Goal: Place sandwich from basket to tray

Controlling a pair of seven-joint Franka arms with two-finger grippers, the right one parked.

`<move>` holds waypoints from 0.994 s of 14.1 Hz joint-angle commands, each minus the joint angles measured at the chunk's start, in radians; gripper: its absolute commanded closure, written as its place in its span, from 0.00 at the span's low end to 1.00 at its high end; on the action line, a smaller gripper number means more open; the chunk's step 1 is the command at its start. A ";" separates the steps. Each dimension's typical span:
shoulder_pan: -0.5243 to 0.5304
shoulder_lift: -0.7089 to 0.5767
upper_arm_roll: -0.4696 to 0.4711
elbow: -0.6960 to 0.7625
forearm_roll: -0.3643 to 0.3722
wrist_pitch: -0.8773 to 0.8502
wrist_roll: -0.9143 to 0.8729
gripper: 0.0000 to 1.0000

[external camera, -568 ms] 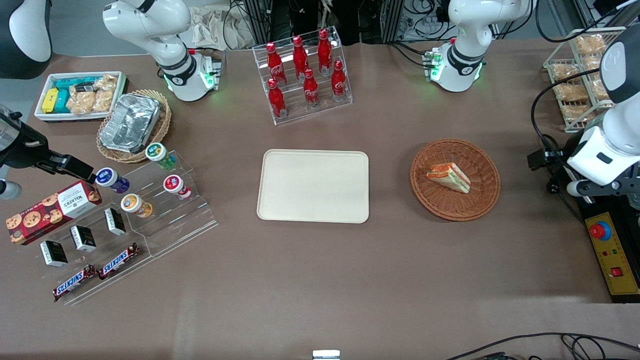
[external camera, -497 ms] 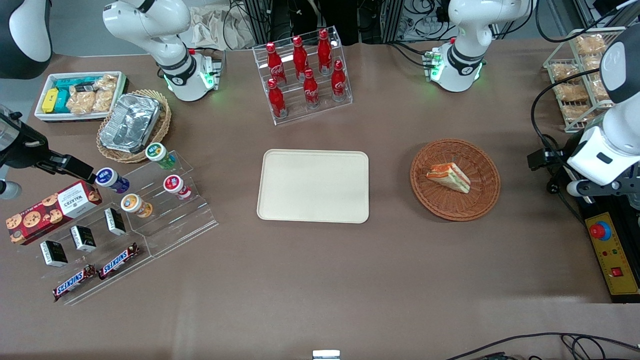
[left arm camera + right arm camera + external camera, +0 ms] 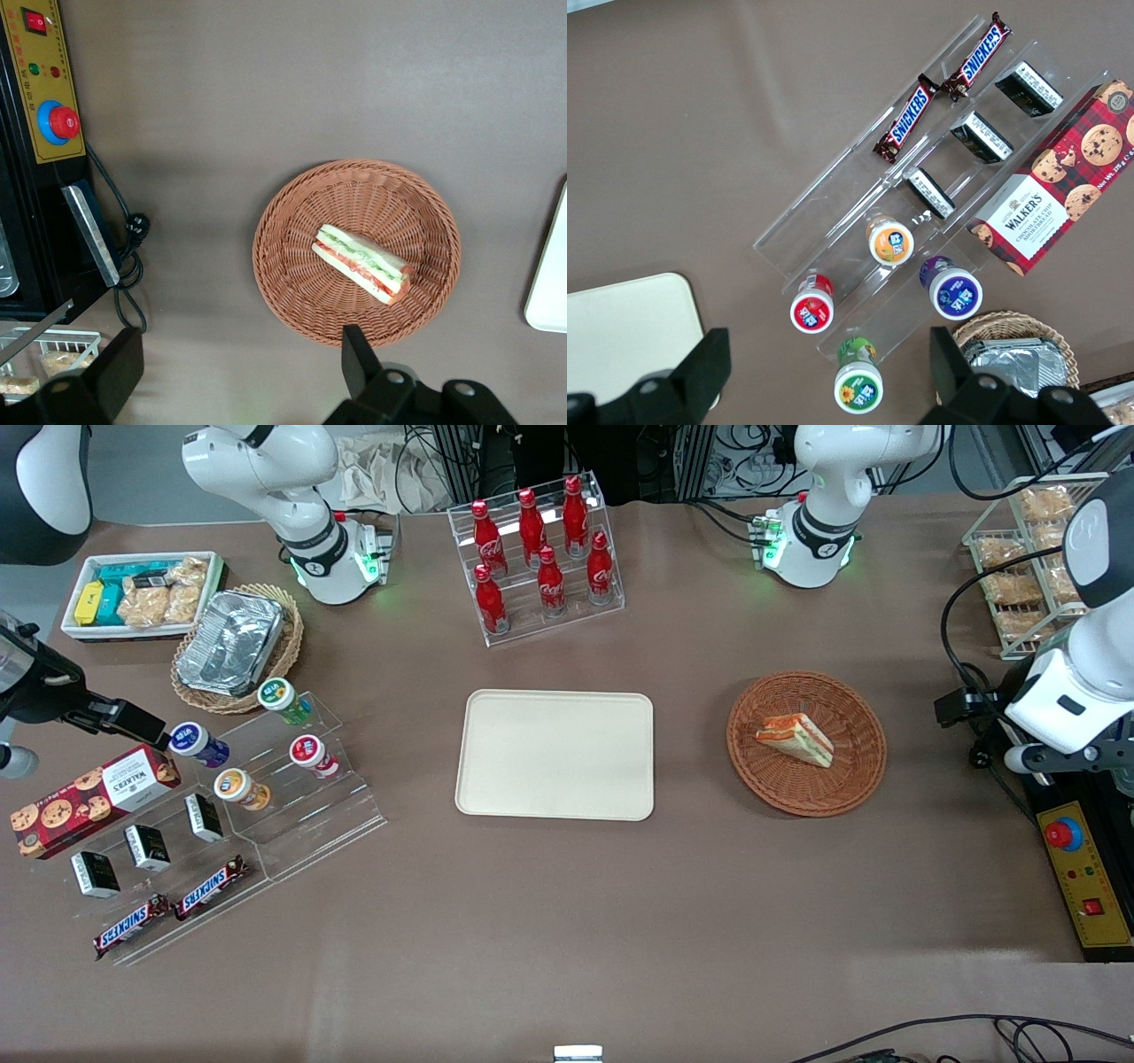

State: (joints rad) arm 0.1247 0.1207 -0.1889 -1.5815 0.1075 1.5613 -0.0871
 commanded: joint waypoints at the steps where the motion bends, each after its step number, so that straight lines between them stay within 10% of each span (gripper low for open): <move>1: 0.003 -0.015 -0.004 0.001 0.015 0.005 -0.011 0.01; 7: 0.018 -0.116 -0.004 -0.125 -0.003 0.019 -0.101 0.01; 14: 0.012 -0.308 -0.007 -0.615 -0.043 0.362 -0.350 0.00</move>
State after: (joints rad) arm 0.1352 -0.1178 -0.1890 -2.0759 0.0776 1.8594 -0.3517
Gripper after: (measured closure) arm 0.000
